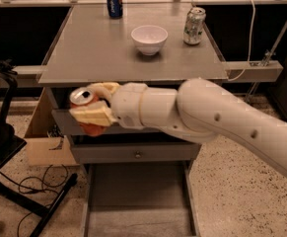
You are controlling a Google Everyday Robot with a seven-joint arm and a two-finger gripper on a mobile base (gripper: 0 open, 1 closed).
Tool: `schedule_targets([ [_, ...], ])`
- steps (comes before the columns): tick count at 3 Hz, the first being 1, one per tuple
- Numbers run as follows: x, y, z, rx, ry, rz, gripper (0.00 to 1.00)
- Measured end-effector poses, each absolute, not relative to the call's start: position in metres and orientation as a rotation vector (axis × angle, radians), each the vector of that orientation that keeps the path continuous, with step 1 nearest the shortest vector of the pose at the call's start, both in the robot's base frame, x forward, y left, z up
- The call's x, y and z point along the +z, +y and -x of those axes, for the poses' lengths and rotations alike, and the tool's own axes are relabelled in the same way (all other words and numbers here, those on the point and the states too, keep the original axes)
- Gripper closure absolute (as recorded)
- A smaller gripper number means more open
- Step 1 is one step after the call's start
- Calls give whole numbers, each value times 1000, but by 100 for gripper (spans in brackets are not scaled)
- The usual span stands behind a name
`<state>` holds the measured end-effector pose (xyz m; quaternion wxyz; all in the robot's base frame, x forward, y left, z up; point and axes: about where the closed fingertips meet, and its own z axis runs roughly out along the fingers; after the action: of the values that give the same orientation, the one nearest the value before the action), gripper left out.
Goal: Place coke can into bottom drawer
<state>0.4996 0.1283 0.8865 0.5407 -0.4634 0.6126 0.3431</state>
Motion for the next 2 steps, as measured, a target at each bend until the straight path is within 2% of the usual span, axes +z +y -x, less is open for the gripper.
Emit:
schedule_targets([
  [1, 834, 84, -484, 744, 1499, 1080, 100],
  [2, 767, 54, -500, 685, 1492, 1018, 100],
])
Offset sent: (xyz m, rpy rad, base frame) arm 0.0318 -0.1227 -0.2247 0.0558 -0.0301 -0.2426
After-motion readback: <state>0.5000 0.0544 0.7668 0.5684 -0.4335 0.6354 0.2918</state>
